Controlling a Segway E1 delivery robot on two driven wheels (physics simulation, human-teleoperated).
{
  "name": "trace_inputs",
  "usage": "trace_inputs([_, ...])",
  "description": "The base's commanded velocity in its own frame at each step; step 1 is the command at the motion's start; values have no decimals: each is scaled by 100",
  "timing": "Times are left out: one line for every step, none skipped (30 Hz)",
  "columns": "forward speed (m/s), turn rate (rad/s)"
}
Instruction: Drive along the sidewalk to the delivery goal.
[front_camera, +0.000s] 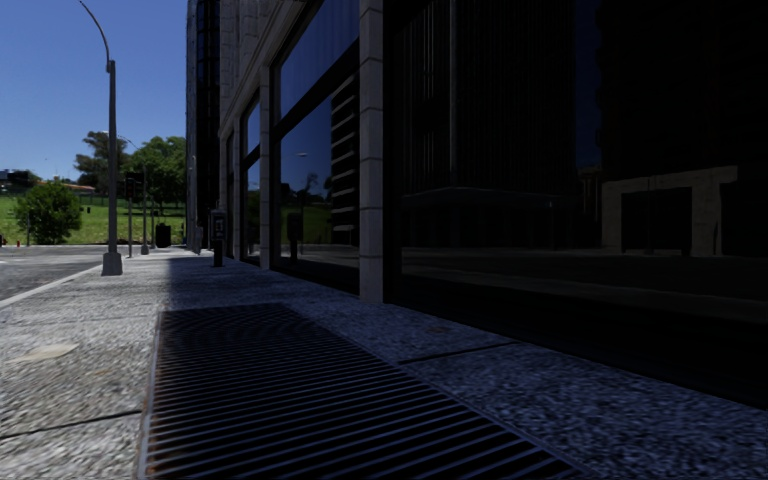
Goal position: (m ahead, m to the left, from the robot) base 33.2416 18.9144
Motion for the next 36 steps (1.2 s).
trace_inputs([200, 67])
trace_inputs([200, 67])
trace_inputs([200, 67])
trace_inputs([200, 67])
trace_inputs([200, 67])
trace_inputs([200, 67])
trace_inputs([200, 67])
trace_inputs([200, 67])
trace_inputs([200, 67])
trace_inputs([200, 67])
trace_inputs([200, 67])
trace_inputs([200, 67])
trace_inputs([200, 67])
trace_inputs([200, 67])
trace_inputs([200, 67])
trace_inputs([200, 67])
trace_inputs([200, 67])
trace_inputs([200, 67])
trace_inputs([200, 67])
trace_inputs([200, 67])
trace_inputs([200, 67])
trace_inputs([200, 67])
trace_inputs([200, 67])
trace_inputs([200, 67])
trace_inputs([200, 67])
trace_inputs([200, 65])
trace_inputs([200, 65])
trace_inputs([200, 64])
trace_inputs([200, 59])
trace_inputs([200, 59])
trace_inputs([200, 0])
trace_inputs([200, 0])
trace_inputs([200, 0])
trace_inputs([200, 0])
trace_inputs([200, 0])
trace_inputs([200, 0])
